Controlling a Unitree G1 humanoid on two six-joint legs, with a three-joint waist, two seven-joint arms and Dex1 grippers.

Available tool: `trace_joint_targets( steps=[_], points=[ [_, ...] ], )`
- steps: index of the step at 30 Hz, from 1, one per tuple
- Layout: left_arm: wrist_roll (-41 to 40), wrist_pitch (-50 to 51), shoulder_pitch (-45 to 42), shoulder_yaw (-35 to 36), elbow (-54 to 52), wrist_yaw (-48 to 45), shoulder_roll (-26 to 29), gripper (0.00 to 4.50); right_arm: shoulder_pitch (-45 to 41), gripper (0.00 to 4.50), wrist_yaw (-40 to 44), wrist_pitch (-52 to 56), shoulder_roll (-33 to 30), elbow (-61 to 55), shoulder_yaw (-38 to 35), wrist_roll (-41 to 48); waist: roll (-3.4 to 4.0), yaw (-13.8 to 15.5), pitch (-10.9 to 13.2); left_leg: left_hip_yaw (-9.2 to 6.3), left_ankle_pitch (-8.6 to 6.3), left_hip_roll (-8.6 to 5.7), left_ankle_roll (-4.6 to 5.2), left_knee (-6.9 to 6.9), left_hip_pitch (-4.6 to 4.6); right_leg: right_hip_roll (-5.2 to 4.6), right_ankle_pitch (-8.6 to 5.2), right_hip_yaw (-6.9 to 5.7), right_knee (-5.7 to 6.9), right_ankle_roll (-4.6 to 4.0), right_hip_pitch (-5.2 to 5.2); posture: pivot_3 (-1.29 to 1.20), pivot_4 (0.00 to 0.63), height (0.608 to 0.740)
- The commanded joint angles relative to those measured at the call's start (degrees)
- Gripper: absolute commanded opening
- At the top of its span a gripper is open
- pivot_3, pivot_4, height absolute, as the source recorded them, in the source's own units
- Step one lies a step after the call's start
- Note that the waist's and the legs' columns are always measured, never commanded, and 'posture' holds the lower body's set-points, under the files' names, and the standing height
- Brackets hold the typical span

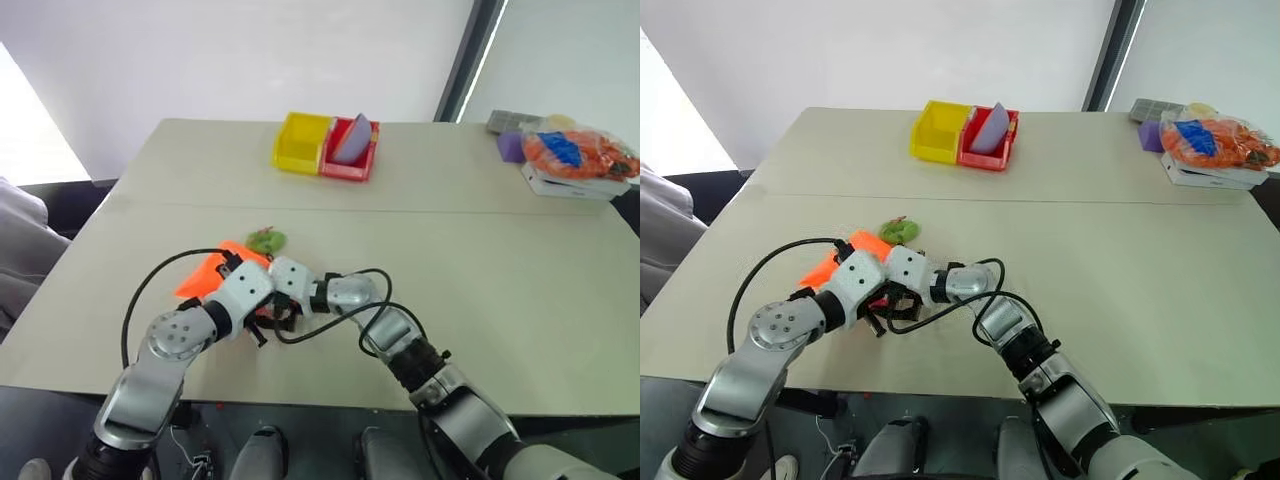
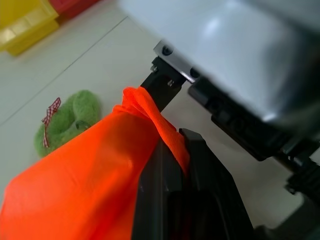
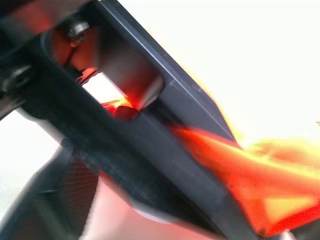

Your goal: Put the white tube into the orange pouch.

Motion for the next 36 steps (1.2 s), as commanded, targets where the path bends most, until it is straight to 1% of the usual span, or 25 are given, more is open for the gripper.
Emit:
trace_joint_targets(
  steps=[1, 4, 7, 9, 11, 13, 16, 18, 19, 24, 26, 29, 30, 31, 33, 35, 36],
  points=[
    [-2.25, -1.08, 1.97, 1.61, -0.68, -1.39, 1.50, 0.00, 0.90, 4.49, 1.60, 2.95, -2.39, -10.12, -4.44, 4.48, 0.00, -0.02, 0.00, 0.00, 0.00, 0.00, 0.00, 0.01, 0.00, 0.00, 0.00, 0.00, 0.00, 0.00, 0.00, 0.00, 0.150, 0.724],
    [-4.54, -2.75, 5.15, 3.55, -0.87, -3.29, 3.36, 0.00, 4.03, 4.49, 5.59, 7.66, -8.42, -17.78, -6.55, 7.80, -0.01, 0.05, -0.01, 0.00, 0.00, 0.01, 0.00, 0.00, 0.01, -0.02, -0.01, 0.00, 0.00, -0.02, 0.00, 0.00, 0.150, 0.724],
    [-6.16, -4.49, 8.35, 5.41, -0.75, -5.17, 5.87, 0.00, 6.09, 4.49, 9.03, 10.52, -14.74, -21.20, -6.95, 8.72, -0.03, 0.11, -0.03, 0.03, -0.01, 0.01, -0.01, 0.00, 0.00, -0.08, -0.02, -0.01, -0.04, -0.04, 0.01, 0.00, 0.150, 0.724],
    [-6.65, -5.72, 9.68, 6.42, -0.19, -5.65, 7.07, 0.00, 6.51, 4.49, 10.78, 12.78, -16.91, -21.68, -7.81, 10.79, -0.04, 0.03, -0.04, 0.03, -0.01, 0.01, -0.01, 0.00, 0.02, -0.10, -0.03, -0.01, -0.08, -0.05, 0.01, 0.00, 0.150, 0.724],
    [-7.83, -6.53, 10.55, 7.29, -0.08, -6.27, 7.70, 0.00, 6.15, 4.49, 11.06, 14.22, -17.45, -21.16, -8.73, 12.13, -0.02, -0.14, -0.03, 0.04, -0.02, 0.02, -0.02, -0.01, 0.05, -0.12, -0.03, 0.00, -0.07, -0.07, 0.02, 0.00, 0.150, 0.724],
    [-9.66, -7.43, 12.52, 8.69, -0.68, -8.53, 9.30, 0.00, 4.32, 4.49, 8.98, 16.00, -16.09, -18.61, -10.68, 13.21, -0.01, -0.23, -0.03, 0.04, -0.02, 0.04, -0.01, -0.02, 0.03, -0.11, 0.00, 0.03, -0.07, -0.11, -0.04, 0.00, 0.150, 0.724],
    [-13.06, -7.20, 16.34, 11.85, -1.75, -12.28, 12.32, 0.00, 0.27, 4.49, 3.95, 18.37, -12.27, -12.72, -13.67, 13.95, 0.00, -0.39, -0.02, 0.05, -0.02, 0.06, -0.01, -0.04, -0.04, -0.09, 0.01, 0.05, -0.07, -0.13, -0.11, 0.00, 0.150, 0.724],
    [-13.98, -7.73, 18.73, 13.32, -1.81, -14.56, 14.93, 0.00, -2.59, 4.49, 0.68, 19.55, -9.43, -8.31, -14.96, 13.82, -0.01, -0.31, -0.02, 0.05, -0.02, 0.05, -0.01, -0.04, -0.08, -0.10, 0.01, 0.04, -0.08, -0.13, -0.19, 0.00, 0.150, 0.724],
    [-13.94, -8.27, 19.21, 13.54, -1.48, -14.94, 15.74, 0.00, -3.92, 4.49, -0.58, 19.42, -8.19, -6.10, -15.18, 13.44, 0.00, -0.24, -0.01, 0.05, -0.02, 0.05, -0.02, -0.07, -0.09, -0.10, 0.01, 0.04, -0.12, -0.13, -0.39, 0.00, 0.150, 0.724],
    [-12.89, -9.57, 16.57, 12.50, 0.81, -11.76, 14.35, 0.00, -11.51, 4.49, -9.44, 17.67, -0.57, 8.26, -14.25, 8.79, 0.02, -0.05, -0.01, 0.08, -0.02, 0.03, -0.01, -0.11, -0.23, -0.12, 0.02, 0.04, -0.15, -0.14, -0.54, 0.00, 0.150, 0.724],
    [-15.53, -8.68, 15.58, 13.21, 0.62, -11.66, 12.78, 0.00, -13.61, 4.49, -12.17, 17.21, 2.14, 13.72, -14.18, 7.60, 0.03, -0.10, 0.00, 0.08, -0.01, 0.03, -0.01, -0.12, -0.23, -0.10, 0.02, 0.04, -0.14, -0.14, -0.54, 0.00, 0.150, 0.724],
    [-18.91, -7.03, 15.01, 14.86, -0.35, -11.22, 11.02, 0.84, -15.08, 4.50, -13.87, 17.01, 4.34, 18.22, -14.57, 7.01, 0.02, -0.10, -0.01, 0.10, -0.01, 0.02, -0.01, -0.12, -0.23, -0.10, 0.03, 0.04, -0.14, -0.13, -0.54, 0.00, 0.150, 0.724],
    [-19.39, -6.69, 14.98, 15.39, -0.57, -10.74, 10.61, 1.28, -15.18, 4.50, -13.96, 16.97, 4.78, 19.16, -14.43, 6.82, 0.03, -0.13, 0.00, 0.09, -0.01, 0.02, -0.01, -0.12, -0.23, -0.10, 0.03, 0.04, -0.13, -0.13, -0.52, 0.00, 0.150, 0.724],
    [-19.99, -6.32, 14.95, 15.83, -0.68, -10.41, 10.29, 1.84, -15.24, 4.50, -13.95, 16.89, 5.11, 19.93, -14.28, 6.62, 0.03, -0.12, 0.00, 0.09, -0.01, 0.02, 0.00, -0.12, -0.23, -0.10, 0.03, 0.04, -0.13, -0.13, -0.53, 0.00, 0.150, 0.724],
    [-21.23, -6.46, 15.24, 16.46, -0.98, -10.37, 9.97, 2.81, -15.12, 4.50, -14.42, 16.31, 5.54, 21.22, -13.71, 5.70, 0.02, -0.19, -0.01, 0.09, -0.01, 0.02, 0.00, -0.12, -0.23, -0.09, 0.03, 0.04, -0.11, -0.12, -0.52, 0.00, 0.150, 0.724],
    [-22.77, -6.36, 15.58, 17.18, -1.25, -10.47, 9.68, 2.88, -14.83, 3.96, -15.22, 15.54, 5.94, 22.06, -14.01, 5.37, 0.03, -0.27, -0.01, 0.09, -0.01, 0.02, 0.00, -0.12, -0.22, -0.07, 0.03, 0.04, -0.08, -0.13, -0.53, 0.00, 0.150, 0.724],
    [-23.31, -6.34, 15.71, 17.44, -1.35, -10.41, 9.62, 2.88, -14.66, 3.60, -15.45, 15.31, 6.09, 22.15, -14.35, 5.44, 0.04, -0.36, 0.00, 0.09, -0.01, 0.02, 0.00, -0.12, -0.19, -0.06, 0.03, 0.04, -0.05, -0.13, -0.52, 0.00, 0.150, 0.724]
  ],
)
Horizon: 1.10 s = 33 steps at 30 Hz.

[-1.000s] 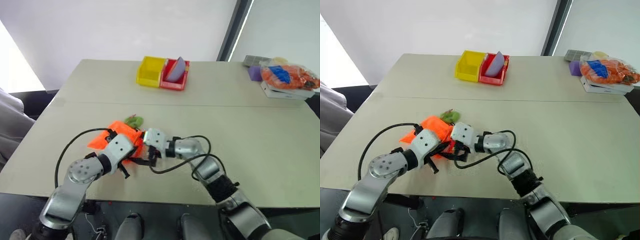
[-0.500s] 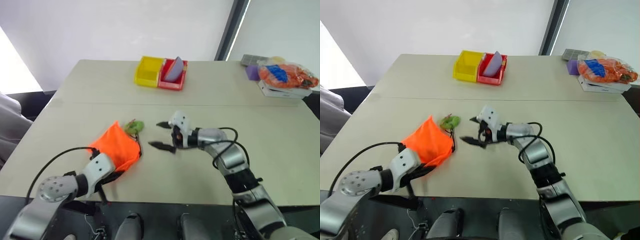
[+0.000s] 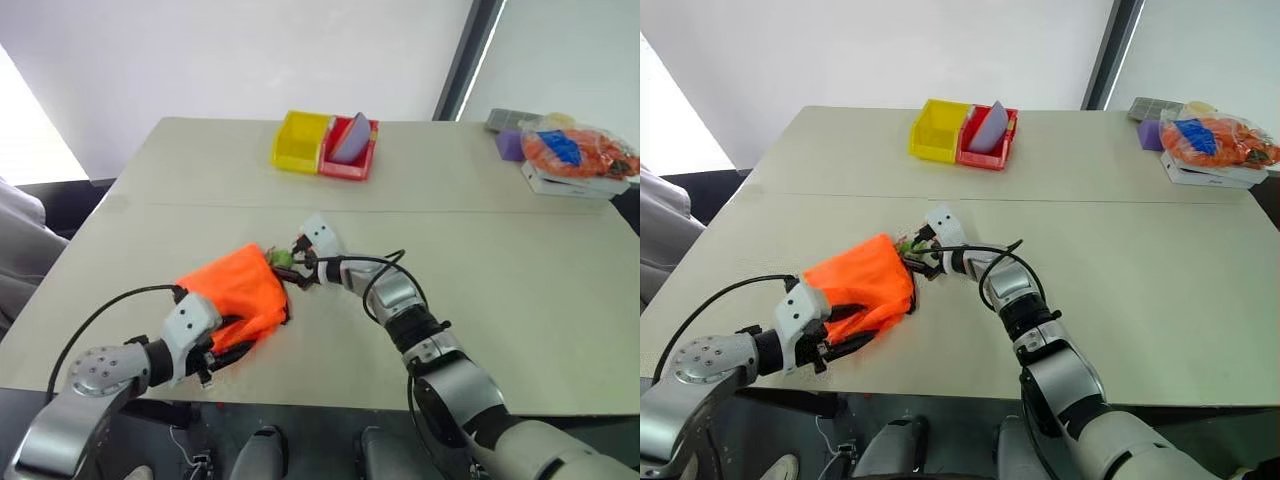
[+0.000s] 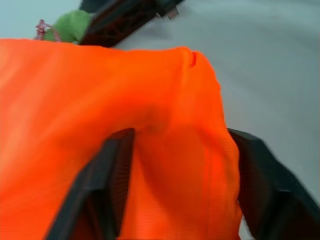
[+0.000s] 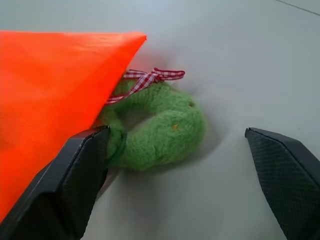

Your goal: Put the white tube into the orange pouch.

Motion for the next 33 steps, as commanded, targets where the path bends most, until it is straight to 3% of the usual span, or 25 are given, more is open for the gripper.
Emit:
trace_joint_targets(
  steps=[1, 7, 13, 18, 21, 22, 30, 33],
  points=[
    [-2.81, -0.27, 0.40, 2.23, -2.60, 0.31, -0.52, 2.88, -0.95, 3.15, -0.91, -1.56, 0.73, -0.19, -0.78, -0.31, 0.01, -0.22, 0.01, -0.01, 0.00, 0.00, 0.00, 0.00, 0.00, 0.01, 0.00, 0.00, 0.01, 0.00, -0.01, 0.00, 0.150, 0.724],
    [-5.45, -0.51, 0.12, 3.54, -2.48, 1.29, -1.40, 2.88, 2.19, 0.09, -0.62, -1.95, -1.01, -5.15, -2.45, 0.75, 0.02, -0.95, 0.01, -0.03, 0.00, 0.01, 0.00, 0.01, 0.00, 0.02, 0.00, -0.01, 0.03, 0.00, 0.03, 0.00, 0.150, 0.724],
    [-10.17, 0.82, -3.75, 5.51, -2.21, 4.19, -4.00, 2.88, 7.22, 0.03, -1.08, -0.87, -3.62, -15.41, -6.27, 3.61, -0.02, -1.03, -0.01, -0.03, 0.00, 0.00, 0.00, 0.02, 0.00, 0.02, 0.00, -0.01, 0.03, 0.01, 0.25, 0.00, 0.150, 0.724],
    [-14.79, 3.27, -8.84, 6.47, 0.45, 6.99, -6.62, 2.88, 13.18, 0.03, -2.03, 5.50, -6.48, -32.90, -14.06, 11.63, 0.01, -1.01, 0.01, -0.05, 0.01, 0.01, 0.01, 0.02, 0.00, 0.05, 0.00, 0.00, 0.04, 0.02, 0.27, 0.00, 0.150, 0.724],
    [-17.00, 4.72, -11.00, 5.94, 2.49, 7.15, -7.25, 4.23, 15.67, 0.00, -2.48, 9.28, -7.36, -40.13, -16.24, 15.48, -0.01, -1.06, -0.01, -0.06, 0.01, 0.01, 0.01, 0.03, 0.01, 0.05, -0.01, -0.02, 0.03, 0.04, 0.31, 0.00, 0.150, 0.724],
    [-16.39, 4.52, -12.01, 5.21, 3.89, 7.29, -7.26, 4.40, 16.23, 0.00, -2.88, 10.43, -7.37, -42.06, -16.88, 16.78, -0.02, -1.15, -0.01, -0.06, 0.01, 0.01, 0.01, 0.03, 0.02, 0.05, -0.01, -0.02, 0.03, 0.03, 0.31, 0.00, 0.150, 0.724],
    [-17.74, 4.31, -21.55, 1.25, 14.16, 1.97, -7.88, 4.40, 19.25, 0.00, -4.87, 13.75, -6.52, -52.39, -17.42, 23.65, 0.00, -0.92, 0.00, -0.08, 0.01, 0.01, 0.01, 0.03, 0.03, 0.08, -0.01, -0.03, 0.01, 0.01, 0.33, 0.00, 0.150, 0.724],
    [-18.89, 3.98, -22.96, 3.72, 17.25, 1.92, -8.28, 4.40, 19.74, 0.00, -6.12, 13.45, -6.23, -54.03, -15.65, 23.27, 0.00, -1.04, 0.00, -0.06, 0.00, 0.01, 0.01, 0.02, 0.00, 0.07, -0.01, -0.01, -0.08, 0.02, 0.33, 0.00, 0.150, 0.724]
  ],
)
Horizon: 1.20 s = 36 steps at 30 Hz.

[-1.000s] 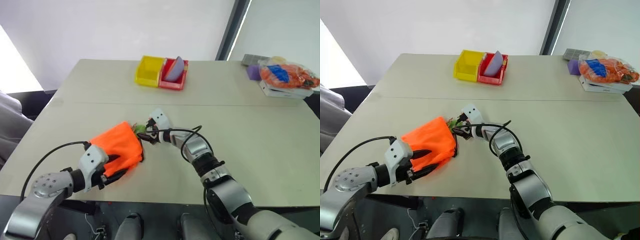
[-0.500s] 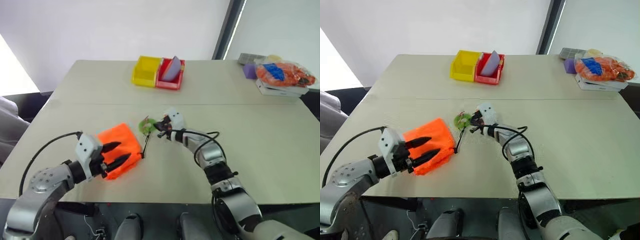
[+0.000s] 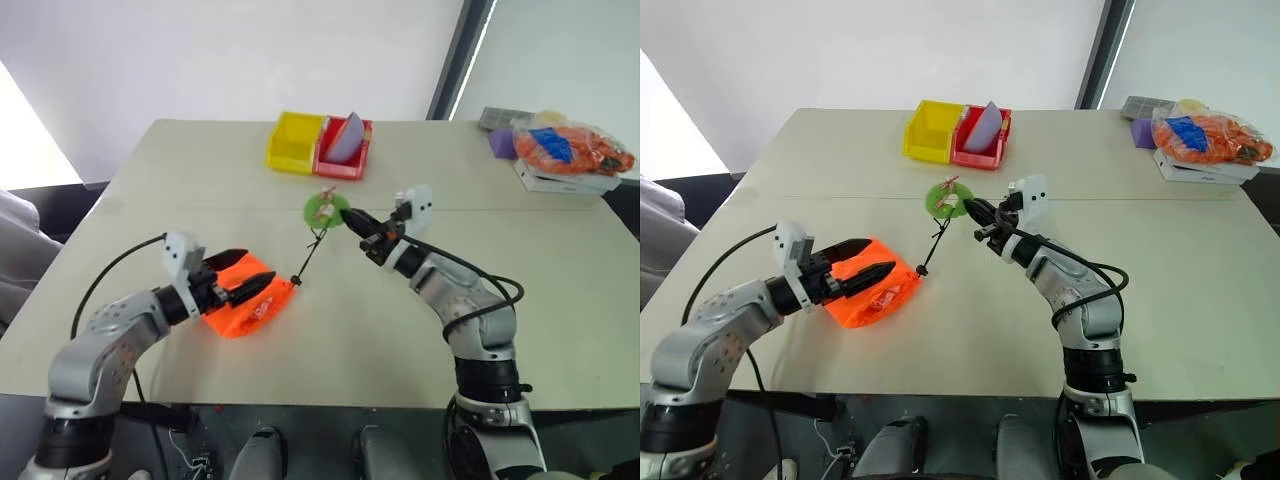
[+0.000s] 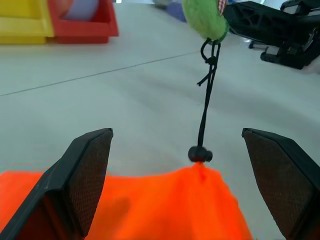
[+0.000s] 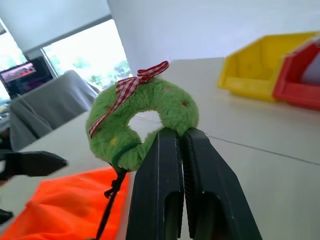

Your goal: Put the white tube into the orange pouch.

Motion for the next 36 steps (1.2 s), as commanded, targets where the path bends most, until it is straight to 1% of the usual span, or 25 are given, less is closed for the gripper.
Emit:
trace_joint_targets(
  steps=[1, 4, 7, 10, 14, 17, 21, 25, 29, 33, 36],
  points=[
    [-2.48, -0.82, -1.76, 4.04, 4.06, -0.31, -0.13, 4.40, 0.08, 0.00, -1.68, -0.97, 0.37, -4.03, 2.08, 0.11, 0.00, -0.13, 0.00, 0.00, 0.00, 0.00, 0.00, -0.01, 0.00, 0.00, 0.00, 0.00, -0.01, 0.00, 0.00, 0.00, 0.150, 0.724],
    [-3.65, -0.21, -1.80, 6.57, 8.83, -1.85, 1.20, 4.40, -0.30, 0.00, -3.42, -1.63, 0.82, -4.01, 4.48, -1.58, 0.00, -0.27, 0.00, 0.00, 0.00, 0.02, 0.00, -0.05, 0.00, 0.03, 0.00, 0.01, 0.03, 0.00, -0.09, 0.00, 0.150, 0.724],
    [-4.72, 1.01, -2.05, 6.35, 12.26, -6.60, 3.83, 4.40, -1.17, 0.00, -5.14, -2.71, 1.52, -2.78, 6.61, -3.54, 0.00, -0.16, 0.00, -0.05, 0.00, 0.06, 0.00, -0.06, -0.01, 0.08, -0.01, 0.00, 0.07, -0.01, -0.13, 0.00, 0.150, 0.724],
    [-3.32, 1.16, -4.63, 2.72, 13.78, -10.98, 6.11, 4.40, -1.62, 0.00, -6.15, -3.71, 1.92, -1.73, 7.89, -4.92, -0.01, 0.07, 0.00, -0.04, 0.00, 0.05, -0.01, -0.05, -0.04, 0.05, -0.01, 0.00, -0.01, -0.02, -0.32, 0.00, 0.150, 0.724],
    [0.21, 0.19, -8.93, -3.99, 13.41, -13.99, 6.59, 4.40, -1.88, 0.00, -6.36, -4.48, 1.66, -1.26, 8.42, -5.56, -0.05, 0.65, -0.03, -0.01, 0.00, -0.03, -0.01, -0.03, -0.07, -0.09, 0.00, -0.01, -0.04, -0.02, -0.31, 0.00, 0.150, 0.724],
    [5.14, -2.09, -11.80, -9.73, 12.91, -13.04, 4.94, 4.40, -2.55, 0.00, -7.07, -4.50, 1.47, -1.45, 7.66, -5.51, -0.05, 0.70, -0.03, 0.05, 0.00, -0.05, -0.01, -0.05, -0.09, -0.12, 0.00, 0.02, -0.04, -0.01, -0.18, 0.00, 0.150, 0.724],
    [7.50, -2.50, -13.10, -12.34, 11.28, -11.24, 2.81, 4.40, -3.64, 0.00, -9.35, -3.93, 1.30, -1.87, 5.74, -5.26, -0.04, 0.66, -0.02, 0.05, 0.00, -0.01, -0.01, -0.09, -0.11, -0.06, 0.01, 0.03, -0.02, 0.00, -0.20, 0.00, 0.150, 0.724],
    [9.52, -2.75, -12.71, -12.91, 10.09, -8.83, 2.03, 4.40, -4.67, 0.00, -12.03, -2.92, 1.53, -2.19, 4.02, -4.93, -0.03, 0.29, -0.01, 0.01, 0.00, 0.01, 0.00, -0.12, -0.11, 0.00, 0.01, 0.03, 0.02, 0.00, -0.21, 0.00, 0.150, 0.724],
    [11.26, -2.52, -12.47, -13.64, 9.98, -7.95, 1.96, 4.40, -5.36, 0.00, -13.08, -2.59, 1.43, -2.17, 3.91, -4.97, -0.03, 0.11, -0.01, 0.02, 0.00, 0.01, 0.00, -0.10, -0.11, 0.00, 0.01, 0.04, 0.01, 0.00, -0.20, 0.00, 0.150, 0.724],
    [8.47, 1.71, -12.68, -11.50, 10.69, -6.83, 0.40, 4.40, -5.98, 0.00, -13.31, -2.62, 1.39, -2.30, 4.59, -5.14, -0.02, 0.07, -0.01, 0.02, 0.00, 0.01, 0.00, -0.10, -0.11, 0.00, 0.00, 0.03, 0.01, 0.01, -0.20, 0.00, 0.150, 0.724],
    [7.20, 4.07, -12.09, -10.62, 11.08, -7.05, 0.65, 4.40, -6.59, 0.00, -13.66, -2.53, 1.67, -2.30, 4.99, -5.26, -0.02, -0.06, -0.01, 0.02, 0.01, 0.01, 0.01, -0.10, -0.11, 0.00, 0.01, 0.03, 0.02, 0.02, -0.19, 0.00, 0.150, 0.724]
  ],
)
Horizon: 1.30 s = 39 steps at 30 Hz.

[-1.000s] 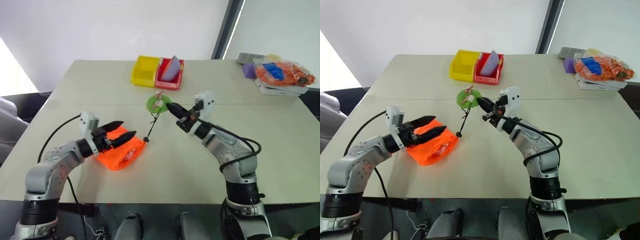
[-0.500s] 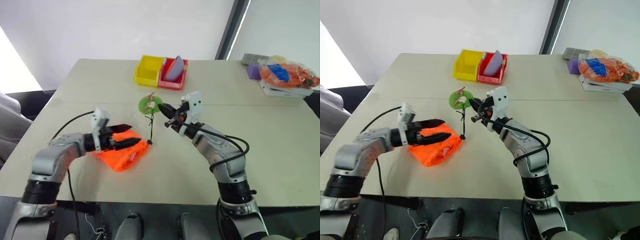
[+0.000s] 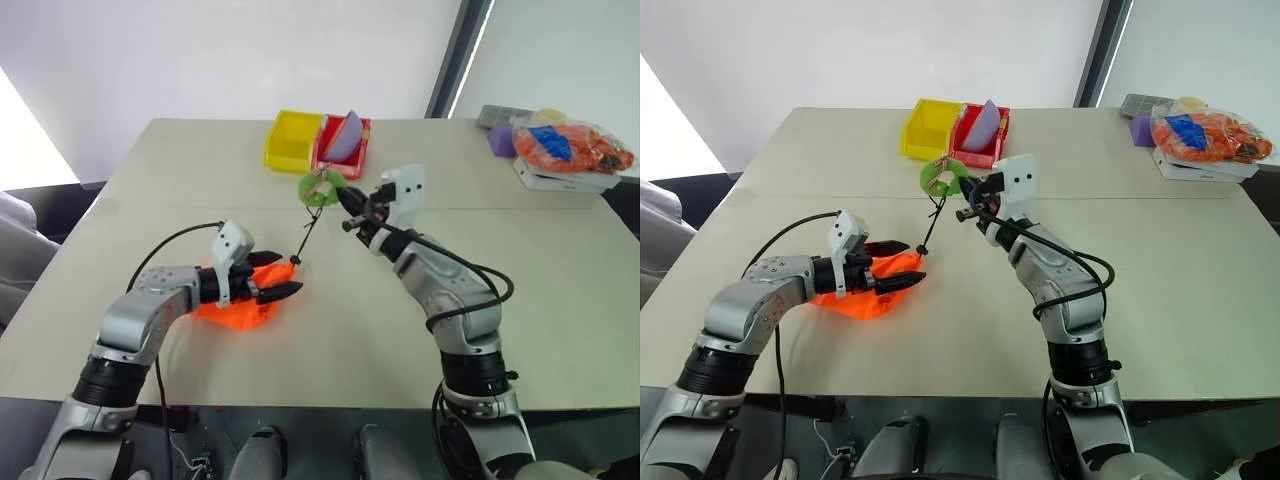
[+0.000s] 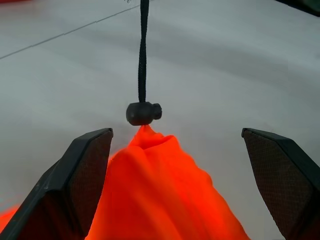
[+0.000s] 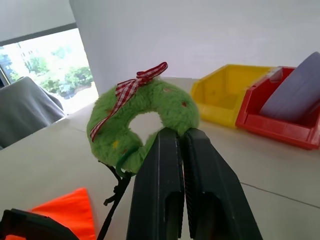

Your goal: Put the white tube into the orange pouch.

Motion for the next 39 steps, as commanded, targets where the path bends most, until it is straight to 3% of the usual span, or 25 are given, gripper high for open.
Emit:
trace_joint_targets(
  steps=[1, 8, 23, 29, 39],
  points=[
    [-1.74, 1.93, 0.21, 2.32, -0.28, -0.04, 0.66, 4.40, -2.10, 0.00, -0.58, -0.40, 0.53, -2.19, 0.27, 0.12, 0.00, -0.13, 0.00, 0.00, 0.00, 0.00, 0.00, 0.00, 0.00, 0.00, 0.00, 0.00, 0.00, 0.00, 0.00, 0.00, 0.150, 0.724],
    [-3.16, 2.94, -1.86, 4.44, 3.90, 0.39, -1.04, 4.40, -2.43, 0.00, -1.10, -1.23, 1.33, -1.73, 1.90, -0.70, 0.00, -0.11, 0.00, -0.02, 0.00, 0.00, 0.00, 0.01, 0.00, 0.02, 0.00, 0.00, 0.02, 0.00, 0.00, 0.00, 0.150, 0.724],
    [4.79, -3.68, -8.18, -1.02, 11.83, 0.22, -3.41, 4.40, -2.25, 0.00, -0.71, -1.85, 1.97, -1.63, 2.65, -1.77, 0.00, -0.13, 0.00, -0.02, 0.00, 0.00, 0.00, 0.00, 0.01, 0.04, 0.02, 0.00, 0.02, 0.03, 0.00, 0.00, 0.150, 0.724],
    [10.72, -5.55, -7.11, -1.97, 7.15, 7.92, -4.60, 4.40, -1.92, 0.00, -0.64, -1.75, 1.67, -1.95, 2.54, -1.93, 0.00, -0.06, 0.00, -0.03, 0.00, 0.00, 0.00, 0.01, 0.01, 0.06, 0.02, 0.01, 0.04, 0.04, -0.01, 0.00, 0.150, 0.724],
    [12.23, 2.79, -1.78, -2.83, -8.26, 19.59, -8.75, 4.40, -1.99, 0.00, 0.04, -1.90, 1.41, -1.42, 2.63, -2.02, 0.00, -0.05, 0.00, -0.04, 0.00, 0.00, 0.00, 0.01, 0.01, 0.06, 0.08, 0.01, 0.07, 0.17, 0.00, 0.00, 0.150, 0.724]
  ],
)
